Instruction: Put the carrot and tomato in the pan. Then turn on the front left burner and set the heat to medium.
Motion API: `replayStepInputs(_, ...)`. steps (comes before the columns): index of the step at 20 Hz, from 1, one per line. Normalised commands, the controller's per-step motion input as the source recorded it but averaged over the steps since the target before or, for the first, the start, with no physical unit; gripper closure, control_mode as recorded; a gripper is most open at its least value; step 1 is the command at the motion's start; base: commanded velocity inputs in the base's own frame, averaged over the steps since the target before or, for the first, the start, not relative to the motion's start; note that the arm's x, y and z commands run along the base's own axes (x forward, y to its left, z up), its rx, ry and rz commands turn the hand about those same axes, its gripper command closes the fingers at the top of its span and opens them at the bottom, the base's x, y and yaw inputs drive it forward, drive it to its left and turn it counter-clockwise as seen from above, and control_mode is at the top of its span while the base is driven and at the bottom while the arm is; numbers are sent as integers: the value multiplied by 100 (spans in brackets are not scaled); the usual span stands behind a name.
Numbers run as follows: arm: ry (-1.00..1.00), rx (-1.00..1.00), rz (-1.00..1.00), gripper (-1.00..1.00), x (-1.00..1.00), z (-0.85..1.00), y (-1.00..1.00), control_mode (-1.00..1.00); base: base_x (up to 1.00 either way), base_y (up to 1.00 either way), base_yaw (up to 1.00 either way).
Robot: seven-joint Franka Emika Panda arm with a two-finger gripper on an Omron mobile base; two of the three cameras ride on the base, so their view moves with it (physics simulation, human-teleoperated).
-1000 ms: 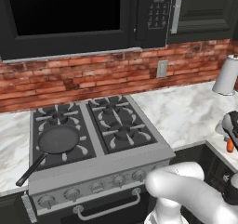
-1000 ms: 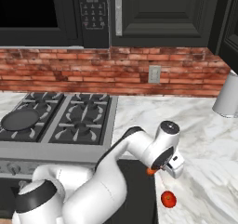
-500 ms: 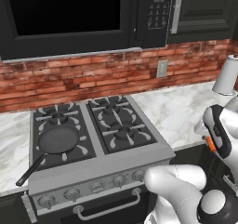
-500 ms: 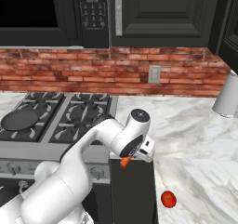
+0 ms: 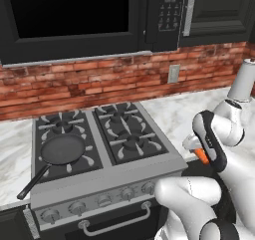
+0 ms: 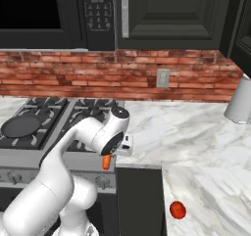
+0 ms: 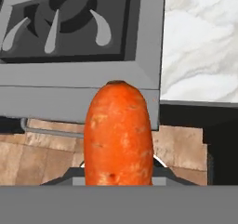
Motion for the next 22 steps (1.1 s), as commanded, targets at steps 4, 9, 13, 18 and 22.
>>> replayStepInputs(4, 0, 0, 39, 100, 16, 1, 90, -100, 0, 0, 0)
replayStepInputs(9, 0, 0, 20, 100, 19, 3, 93, -100, 0, 0, 0)
replayStepInputs(13, 0, 0, 8, 100, 22, 1, 98, -100, 0, 0, 0)
replayStepInputs(18, 0, 0, 2, 100, 18, 0, 98, -100, 0, 0, 0)
replayStepInputs(22, 0, 0, 0, 100, 31, 0, 84, -100, 0, 0, 0)
